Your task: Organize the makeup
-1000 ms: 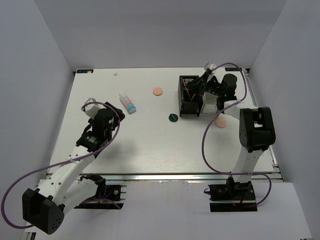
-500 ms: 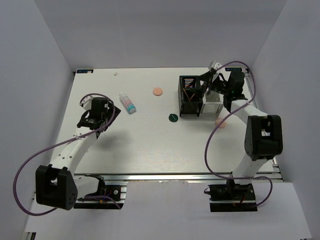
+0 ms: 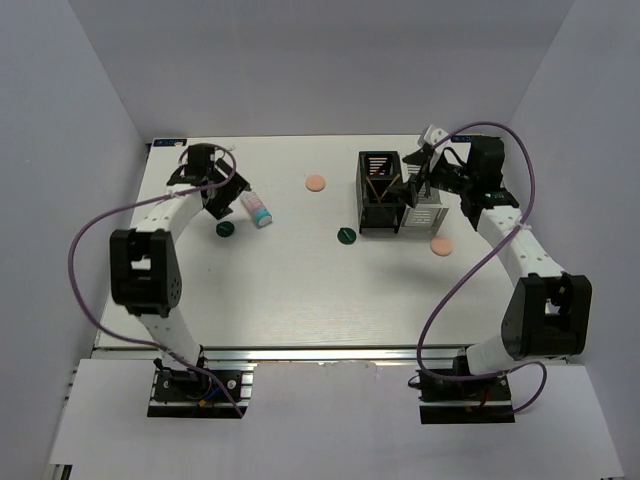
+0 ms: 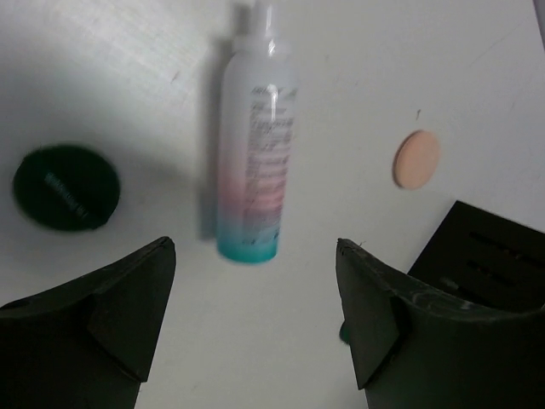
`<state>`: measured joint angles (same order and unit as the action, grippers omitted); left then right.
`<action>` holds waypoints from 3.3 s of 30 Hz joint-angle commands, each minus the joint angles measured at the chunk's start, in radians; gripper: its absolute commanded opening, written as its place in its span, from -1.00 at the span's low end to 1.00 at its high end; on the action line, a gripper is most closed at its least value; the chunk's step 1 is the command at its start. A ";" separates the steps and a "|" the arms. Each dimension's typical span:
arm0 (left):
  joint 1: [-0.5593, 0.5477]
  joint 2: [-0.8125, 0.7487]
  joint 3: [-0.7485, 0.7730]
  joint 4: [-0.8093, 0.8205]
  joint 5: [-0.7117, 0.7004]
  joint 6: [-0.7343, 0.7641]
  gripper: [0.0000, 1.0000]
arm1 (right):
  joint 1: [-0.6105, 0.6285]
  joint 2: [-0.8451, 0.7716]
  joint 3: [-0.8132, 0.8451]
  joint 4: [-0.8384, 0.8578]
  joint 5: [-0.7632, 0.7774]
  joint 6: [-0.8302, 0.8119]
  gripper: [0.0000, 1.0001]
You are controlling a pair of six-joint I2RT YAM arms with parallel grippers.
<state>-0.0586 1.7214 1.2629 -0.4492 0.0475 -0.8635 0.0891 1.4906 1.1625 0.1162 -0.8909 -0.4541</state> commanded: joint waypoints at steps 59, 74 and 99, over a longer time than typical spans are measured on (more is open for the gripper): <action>-0.380 -0.198 -0.246 0.908 0.397 0.417 -0.74 | 0.307 0.238 0.246 0.154 0.116 1.212 0.48; -0.445 -0.167 -0.208 0.929 0.408 0.380 -0.72 | 0.365 0.301 0.313 0.106 0.199 1.157 0.42; -0.420 -0.316 -0.232 0.745 0.066 0.373 0.61 | 0.100 0.263 0.381 0.074 0.374 0.772 -1.00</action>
<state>-0.4950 1.4757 1.0149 0.3500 0.2031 -0.4786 0.2417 1.7878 1.4712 0.1520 -0.5705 0.3992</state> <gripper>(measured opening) 0.801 0.549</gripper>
